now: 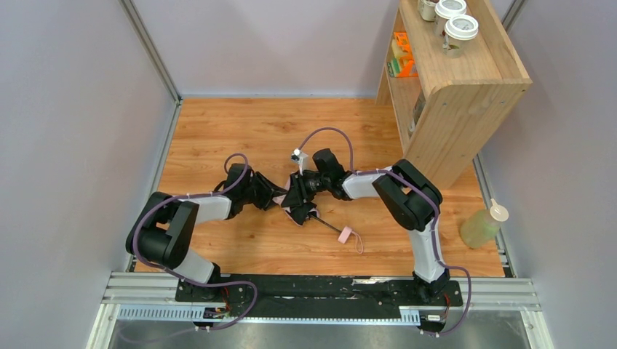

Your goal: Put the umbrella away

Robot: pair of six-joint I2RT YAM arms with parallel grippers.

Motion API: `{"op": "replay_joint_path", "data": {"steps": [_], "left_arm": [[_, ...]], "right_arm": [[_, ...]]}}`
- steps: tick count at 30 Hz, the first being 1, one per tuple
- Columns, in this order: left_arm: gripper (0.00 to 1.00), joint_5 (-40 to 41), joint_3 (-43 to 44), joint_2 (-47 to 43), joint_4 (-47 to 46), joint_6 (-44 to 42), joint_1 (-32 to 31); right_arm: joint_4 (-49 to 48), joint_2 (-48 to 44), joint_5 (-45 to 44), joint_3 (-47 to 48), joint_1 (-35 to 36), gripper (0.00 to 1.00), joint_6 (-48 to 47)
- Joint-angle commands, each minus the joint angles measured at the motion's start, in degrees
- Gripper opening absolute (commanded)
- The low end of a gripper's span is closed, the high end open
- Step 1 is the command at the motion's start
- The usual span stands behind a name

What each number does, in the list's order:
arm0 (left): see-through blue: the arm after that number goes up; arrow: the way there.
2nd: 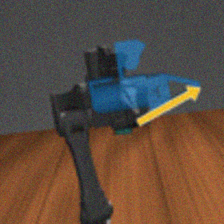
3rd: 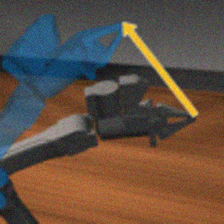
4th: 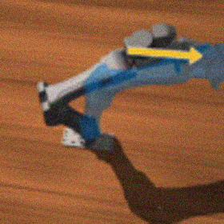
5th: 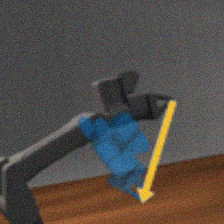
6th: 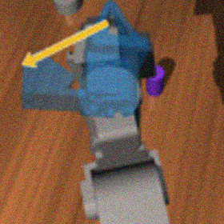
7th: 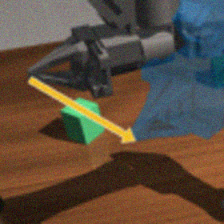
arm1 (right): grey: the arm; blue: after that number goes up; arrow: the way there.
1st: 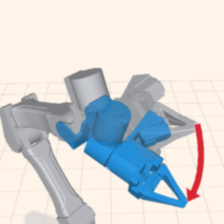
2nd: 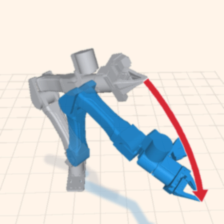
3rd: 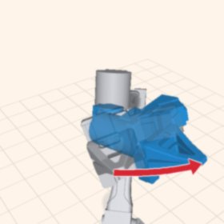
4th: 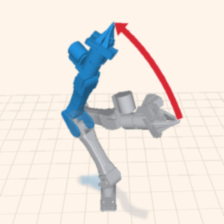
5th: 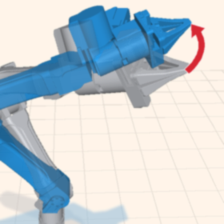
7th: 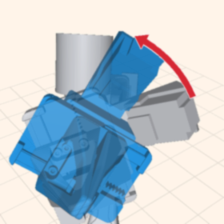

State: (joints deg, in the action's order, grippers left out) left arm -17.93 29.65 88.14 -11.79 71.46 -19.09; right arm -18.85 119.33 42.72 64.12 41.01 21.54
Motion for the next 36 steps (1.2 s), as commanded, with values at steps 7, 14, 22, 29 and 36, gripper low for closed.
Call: {"op": "replay_joint_path", "data": {"steps": [7,14,22,29,36], "left_arm": [[0.0,5.5,-7.1,3.7,8.0,-5.0,-1.5],[0.0,6.3,-6.2,1.0,10.7,-5.4,-1.6],[0.0,7.5,-3.4,0.1,17.3,-5.7,-1.6],[0.0,7.7,-3.5,-0.8,18.7,-5.4,-1.5],[0.0,7.9,-2.3,-1.8,19.7,-7.3,-1.5]], "right_arm": [[21.5,-6.2,-17.3,2.5,1.5,0.56,-5.9],[29.8,-12.5,-29.9,2.3,4.6,0.9,-17.2],[30.2,-9.3,-40.0,6.6,12.2,0.94,-20.1],[29.9,-5.7,-47.0,7.0,14.0,0.88,-21.2],[28.7,-4.6,-38.7,2.1,12.9,0.08,-21.3]]}}
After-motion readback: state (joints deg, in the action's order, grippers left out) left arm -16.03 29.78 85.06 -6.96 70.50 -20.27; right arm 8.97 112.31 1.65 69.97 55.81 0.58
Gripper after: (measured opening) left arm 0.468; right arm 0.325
